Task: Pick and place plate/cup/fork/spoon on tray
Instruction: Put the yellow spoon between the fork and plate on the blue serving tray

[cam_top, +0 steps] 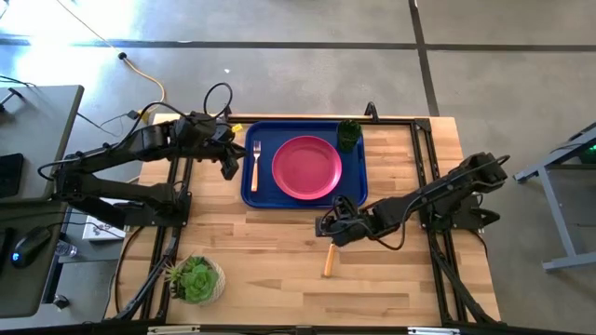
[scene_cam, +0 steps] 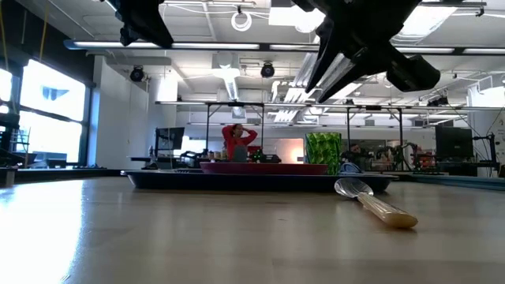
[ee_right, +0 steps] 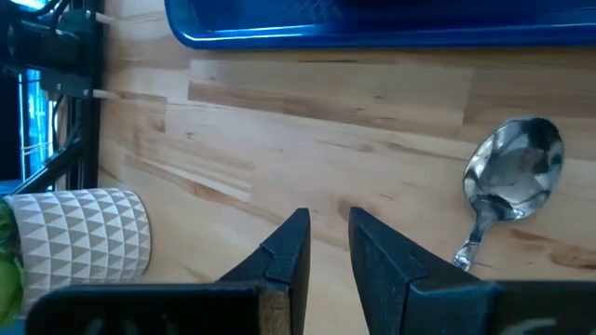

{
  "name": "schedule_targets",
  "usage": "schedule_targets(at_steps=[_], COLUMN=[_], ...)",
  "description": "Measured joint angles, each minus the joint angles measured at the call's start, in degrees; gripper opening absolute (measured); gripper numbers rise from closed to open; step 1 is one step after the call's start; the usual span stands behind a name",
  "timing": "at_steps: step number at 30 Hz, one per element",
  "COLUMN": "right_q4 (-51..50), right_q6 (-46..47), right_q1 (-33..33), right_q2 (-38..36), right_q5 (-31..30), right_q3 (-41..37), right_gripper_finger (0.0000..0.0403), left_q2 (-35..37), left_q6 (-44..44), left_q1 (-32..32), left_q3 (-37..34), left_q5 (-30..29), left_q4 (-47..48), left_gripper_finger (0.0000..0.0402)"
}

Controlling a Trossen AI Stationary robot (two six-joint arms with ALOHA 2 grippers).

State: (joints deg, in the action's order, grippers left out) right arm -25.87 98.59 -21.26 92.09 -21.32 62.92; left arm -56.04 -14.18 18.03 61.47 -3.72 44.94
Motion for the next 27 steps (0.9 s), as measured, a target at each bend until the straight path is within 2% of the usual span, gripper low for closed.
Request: schedule_targets(at_steps=[7,14,21,27], right_q4=[-0.01,0.33,0.28,-0.11], right_q6=[-1.95,-8.74,-20.89,-35.02], right_q1=[0.53,2.24,4.26,7.98], right_q2=[-1.45,-5.88,-13.83,-22.50], right_q5=[-2.41,-3.98,-8.06,-5.22], right_q3=[0.00,0.00,0.00,0.00], right_gripper_finger=[0.0066,0.0066,0.0066,0.0066], left_q2=[-0.01,0.01,-0.49,-5.15], left_q6=[-5.89,-7.78,-12.25,-14.27], left_q1=[-1.09,-6.01,-10.70,-13.36], left_q3=[0.00,0.00,0.16,6.43], left_q5=[4.76,5.13,5.07,4.71], left_q4=[-4.32,-13.20,-20.22,-20.38], left_gripper_finger=[0.0060,0.0060,0.0060,0.0060])
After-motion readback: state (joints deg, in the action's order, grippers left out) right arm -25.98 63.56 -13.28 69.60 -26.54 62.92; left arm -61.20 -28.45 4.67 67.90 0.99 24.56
